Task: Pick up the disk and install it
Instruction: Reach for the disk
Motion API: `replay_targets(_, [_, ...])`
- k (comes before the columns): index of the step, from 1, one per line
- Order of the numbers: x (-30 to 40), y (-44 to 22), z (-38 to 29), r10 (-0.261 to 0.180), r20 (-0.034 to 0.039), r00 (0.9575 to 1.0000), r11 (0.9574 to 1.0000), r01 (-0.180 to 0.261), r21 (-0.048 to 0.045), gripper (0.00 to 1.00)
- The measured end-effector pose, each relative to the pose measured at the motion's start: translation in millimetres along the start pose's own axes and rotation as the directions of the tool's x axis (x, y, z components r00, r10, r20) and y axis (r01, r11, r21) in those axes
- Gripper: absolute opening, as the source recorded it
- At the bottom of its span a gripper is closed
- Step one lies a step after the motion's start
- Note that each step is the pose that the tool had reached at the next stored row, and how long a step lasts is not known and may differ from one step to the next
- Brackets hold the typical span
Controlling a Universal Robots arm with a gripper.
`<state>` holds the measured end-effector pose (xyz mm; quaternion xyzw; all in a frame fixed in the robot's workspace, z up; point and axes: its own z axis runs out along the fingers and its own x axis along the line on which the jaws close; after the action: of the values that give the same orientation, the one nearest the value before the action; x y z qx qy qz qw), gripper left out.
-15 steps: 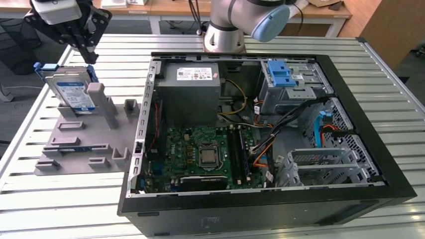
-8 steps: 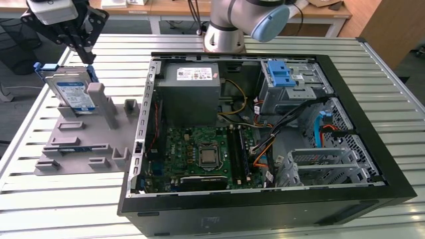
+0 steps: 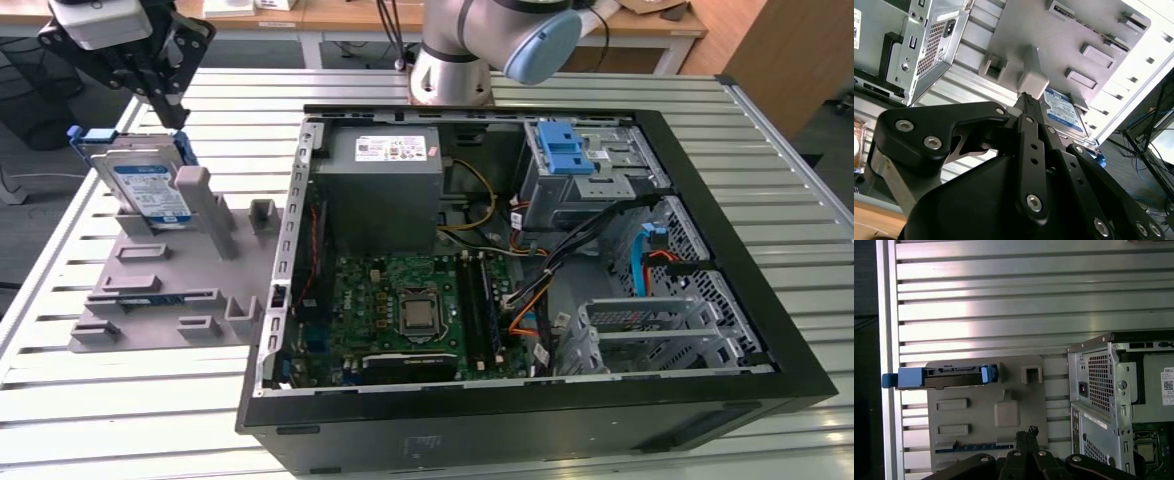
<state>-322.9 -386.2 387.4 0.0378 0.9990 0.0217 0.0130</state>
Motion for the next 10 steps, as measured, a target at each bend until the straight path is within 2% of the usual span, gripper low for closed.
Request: replay_targets(10, [0.6,-0.1,0.0,0.0,0.0,1.0,1.0,0.0,0.0,0.11])
